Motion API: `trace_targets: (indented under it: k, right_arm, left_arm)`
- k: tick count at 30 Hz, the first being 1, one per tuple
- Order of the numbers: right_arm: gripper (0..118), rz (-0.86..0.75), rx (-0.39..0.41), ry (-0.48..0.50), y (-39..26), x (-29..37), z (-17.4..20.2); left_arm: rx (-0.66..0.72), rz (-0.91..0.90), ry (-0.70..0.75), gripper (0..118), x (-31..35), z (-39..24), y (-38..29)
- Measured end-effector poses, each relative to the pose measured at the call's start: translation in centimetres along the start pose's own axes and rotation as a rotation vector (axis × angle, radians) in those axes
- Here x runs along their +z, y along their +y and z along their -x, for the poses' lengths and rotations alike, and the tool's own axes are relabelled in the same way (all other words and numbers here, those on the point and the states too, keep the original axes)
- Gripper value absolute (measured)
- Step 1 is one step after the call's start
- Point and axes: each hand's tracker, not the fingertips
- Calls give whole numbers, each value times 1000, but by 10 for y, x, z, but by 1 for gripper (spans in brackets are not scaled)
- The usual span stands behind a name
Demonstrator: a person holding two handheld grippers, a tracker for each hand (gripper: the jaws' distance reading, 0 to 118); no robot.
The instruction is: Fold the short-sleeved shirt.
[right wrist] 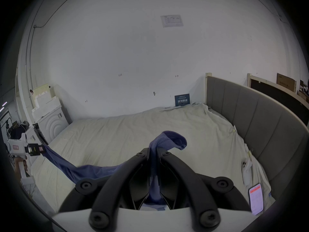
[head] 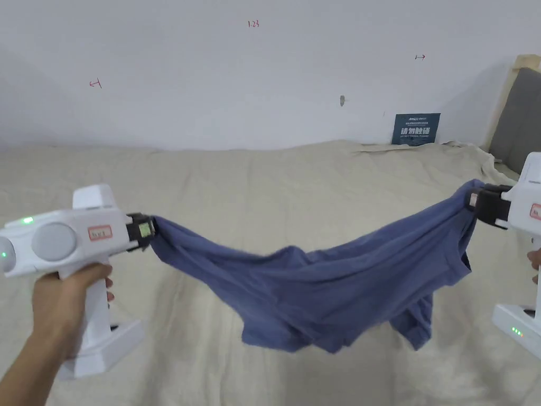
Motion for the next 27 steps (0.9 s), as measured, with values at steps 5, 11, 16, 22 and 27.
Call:
trace_targets:
  k: [5, 11, 16, 22, 27]
  right_arm:
    - [6, -50, 1, -28, 48, -29, 2]
    - [6, -149, 14, -62, 97, -46, 12]
    - [6, -143, 5, -66, 93, -65, 10]
    - [6, -26, 3, -70, 33, -85, 7]
    - [6, 92, 4, -76, -40, -82, 3]
  left_arm:
    - [-18, -88, 70, 8, -4, -1, 71]
    - [-31, -222, 134, 8, 2, 0, 141]
    - [-53, -229, 167, 8, -3, 10, 148]
    - [-50, -123, 187, 8, -29, 29, 93]
    - [-26, -3, 199, 8, -40, 51, 13]
